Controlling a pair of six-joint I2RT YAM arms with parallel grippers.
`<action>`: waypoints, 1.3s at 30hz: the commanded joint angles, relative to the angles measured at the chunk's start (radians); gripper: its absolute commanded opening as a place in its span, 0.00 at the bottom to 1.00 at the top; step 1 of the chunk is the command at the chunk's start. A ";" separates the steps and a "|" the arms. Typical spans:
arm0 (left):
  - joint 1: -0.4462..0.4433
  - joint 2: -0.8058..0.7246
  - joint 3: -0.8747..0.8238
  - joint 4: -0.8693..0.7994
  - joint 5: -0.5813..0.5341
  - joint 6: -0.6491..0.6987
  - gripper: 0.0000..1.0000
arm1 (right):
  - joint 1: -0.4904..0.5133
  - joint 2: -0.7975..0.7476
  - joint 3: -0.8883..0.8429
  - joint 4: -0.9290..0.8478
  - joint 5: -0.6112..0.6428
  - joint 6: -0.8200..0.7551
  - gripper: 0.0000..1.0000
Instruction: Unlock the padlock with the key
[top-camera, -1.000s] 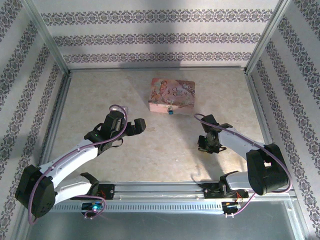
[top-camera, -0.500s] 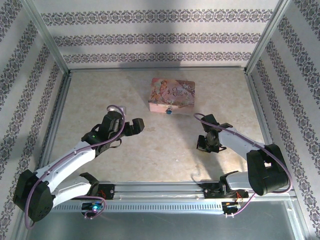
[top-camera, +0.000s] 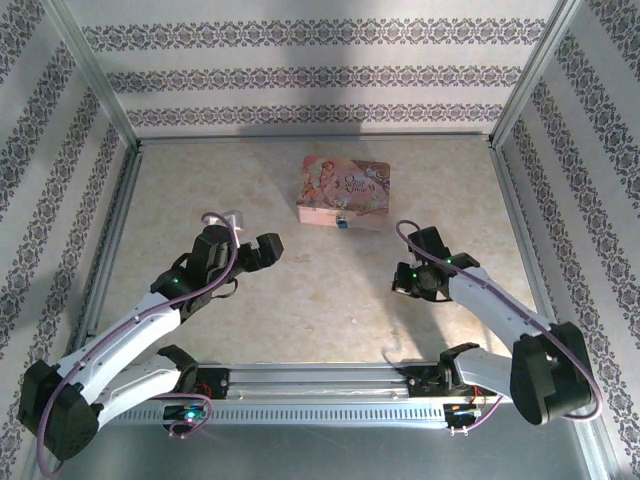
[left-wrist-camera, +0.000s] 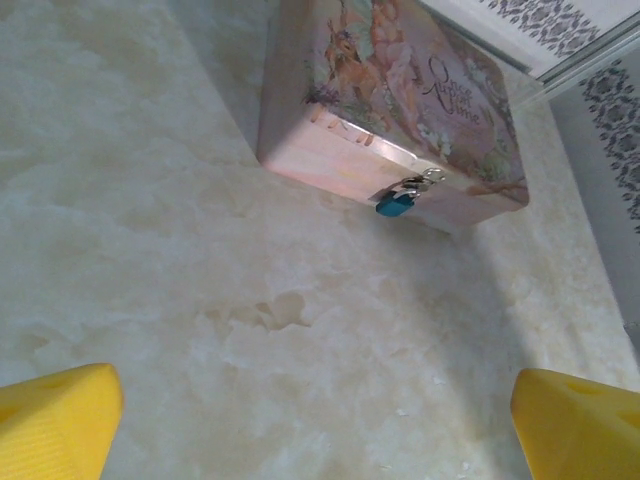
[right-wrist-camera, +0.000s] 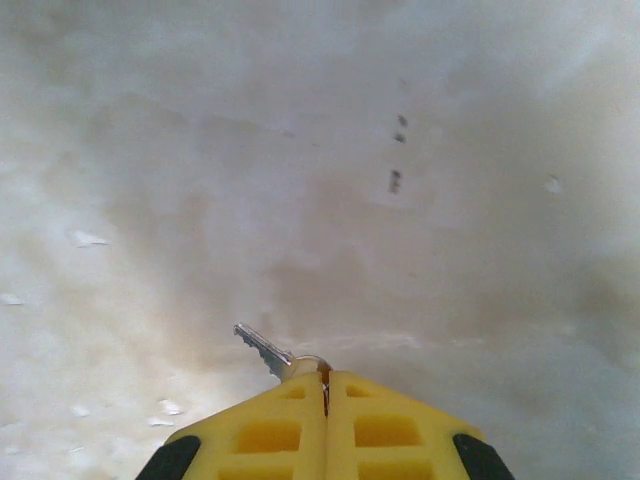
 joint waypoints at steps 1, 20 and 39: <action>0.021 -0.035 -0.027 0.021 0.044 -0.116 0.99 | 0.018 -0.081 -0.030 0.095 -0.077 0.061 0.00; -0.130 0.220 0.093 0.352 0.226 -0.222 0.79 | 0.246 -0.186 -0.102 0.574 0.029 0.339 0.00; -0.237 0.442 0.206 0.397 0.207 -0.189 0.62 | 0.361 -0.068 -0.018 0.643 0.056 0.336 0.00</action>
